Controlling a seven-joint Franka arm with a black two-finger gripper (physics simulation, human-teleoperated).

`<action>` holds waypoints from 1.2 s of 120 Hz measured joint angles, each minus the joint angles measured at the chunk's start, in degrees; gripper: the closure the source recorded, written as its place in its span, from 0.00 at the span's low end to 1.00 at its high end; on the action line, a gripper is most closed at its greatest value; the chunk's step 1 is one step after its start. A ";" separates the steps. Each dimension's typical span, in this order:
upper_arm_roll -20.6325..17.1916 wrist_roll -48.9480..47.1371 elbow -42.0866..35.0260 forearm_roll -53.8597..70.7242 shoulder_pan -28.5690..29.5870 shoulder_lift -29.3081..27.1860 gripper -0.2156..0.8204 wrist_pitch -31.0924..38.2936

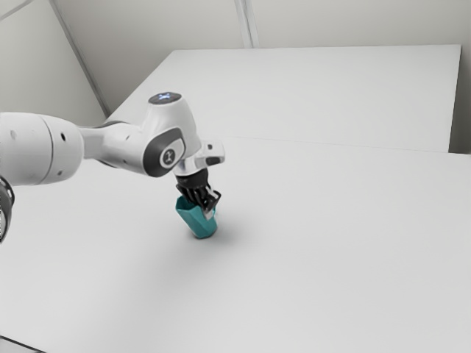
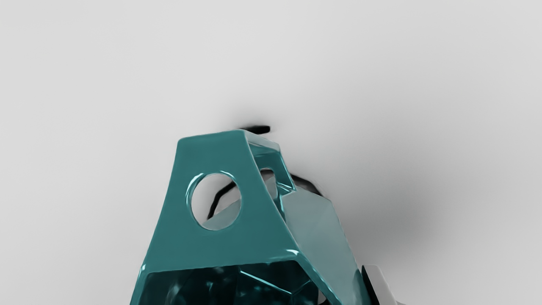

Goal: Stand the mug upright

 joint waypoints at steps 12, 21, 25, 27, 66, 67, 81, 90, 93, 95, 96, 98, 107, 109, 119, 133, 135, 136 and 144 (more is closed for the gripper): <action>0.01 -0.68 0.00 0.31 -0.04 0.66 0.93 0.29; -0.04 -0.92 0.13 0.48 0.00 0.72 0.79 0.40; -0.05 -1.01 0.18 0.54 0.00 0.61 0.72 0.43; -0.06 -1.05 0.19 0.57 0.00 0.51 0.68 0.45; -0.45 -1.52 6.87 -0.48 -0.21 -2.49 0.31 -3.16; -0.46 -1.53 7.24 -0.56 -0.20 -2.49 0.31 -3.45; -0.28 -1.63 16.21 -1.31 0.50 -0.40 0.27 -9.13; -0.17 -1.53 23.79 -1.52 1.90 2.85 0.25 -13.80; -0.13 -1.45 25.78 -1.56 2.33 3.55 0.24 -15.33; -0.11 -1.40 26.82 -1.58 2.60 3.87 0.24 -16.30; -0.10 -1.37 27.32 -1.59 2.70 3.99 0.24 -16.78; -0.09 -1.32 28.43 -1.60 2.88 4.19 0.24 -17.76; 0.00 -1.10 32.67 -1.53 3.03 4.36 0.23 -21.87; 0.01 -1.06 33.25 -1.51 2.94 4.21 0.23 -22.64; 0.02 -0.81 34.58 -1.50 2.54 3.62 0.22 -25.65; 0.17 -0.17 34.85 -1.62 2.62 3.21 0.22 -28.25; 0.20 -0.09 34.86 -1.65 2.66 3.15 0.21 -28.51; 0.21 -0.05 34.86 -1.66 2.68 3.12 0.21 -28.63; 0.27 0.23 34.88 -1.75 2.73 3.02 0.21 -29.44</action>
